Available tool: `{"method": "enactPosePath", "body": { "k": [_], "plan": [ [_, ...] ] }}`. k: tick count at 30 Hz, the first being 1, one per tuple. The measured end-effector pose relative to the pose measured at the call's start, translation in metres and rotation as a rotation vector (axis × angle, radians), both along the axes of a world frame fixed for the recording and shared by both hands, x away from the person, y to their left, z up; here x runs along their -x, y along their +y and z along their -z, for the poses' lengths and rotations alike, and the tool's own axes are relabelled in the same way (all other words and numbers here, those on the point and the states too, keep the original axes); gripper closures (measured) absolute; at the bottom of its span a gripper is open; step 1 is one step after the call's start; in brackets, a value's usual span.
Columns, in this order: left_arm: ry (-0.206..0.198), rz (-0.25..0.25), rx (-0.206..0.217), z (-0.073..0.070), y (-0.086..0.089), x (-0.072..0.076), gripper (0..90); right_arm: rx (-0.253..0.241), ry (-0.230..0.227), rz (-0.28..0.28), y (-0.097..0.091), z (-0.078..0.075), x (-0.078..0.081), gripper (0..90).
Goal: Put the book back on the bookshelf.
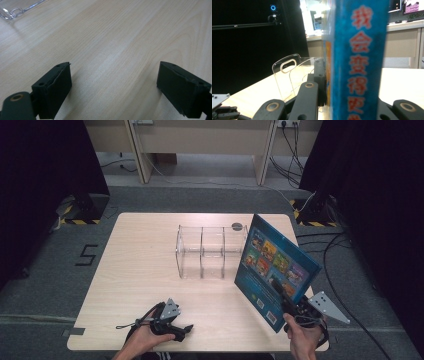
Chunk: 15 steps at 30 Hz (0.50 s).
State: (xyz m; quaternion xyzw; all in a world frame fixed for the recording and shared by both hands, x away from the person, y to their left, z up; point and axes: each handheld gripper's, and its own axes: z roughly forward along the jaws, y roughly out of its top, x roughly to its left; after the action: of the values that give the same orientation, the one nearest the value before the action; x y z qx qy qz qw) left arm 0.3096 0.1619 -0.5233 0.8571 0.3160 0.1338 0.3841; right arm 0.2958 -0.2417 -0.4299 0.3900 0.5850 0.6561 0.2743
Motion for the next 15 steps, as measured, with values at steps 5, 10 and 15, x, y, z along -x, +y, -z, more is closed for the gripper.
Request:
{"method": "enactPosePath", "body": {
  "k": [5, 10, 15],
  "plan": [
    [0.000, 0.002, 0.000, 0.000, 0.000, 0.000, 11.5, 0.004, -0.003, 0.003, 0.004, -0.002, -0.008, 82.6],
    [0.000, 0.001, 0.002, 0.000, 0.000, 0.000, 11.5, -0.001, -0.005, 0.011, 0.009, -0.004, -0.015, 82.7],
    [0.000, 0.001, 0.004, 0.000, 0.000, 0.000, 11.4, 0.004, -0.009, 0.015, 0.013, -0.006, -0.022, 82.6]
  ]
}}
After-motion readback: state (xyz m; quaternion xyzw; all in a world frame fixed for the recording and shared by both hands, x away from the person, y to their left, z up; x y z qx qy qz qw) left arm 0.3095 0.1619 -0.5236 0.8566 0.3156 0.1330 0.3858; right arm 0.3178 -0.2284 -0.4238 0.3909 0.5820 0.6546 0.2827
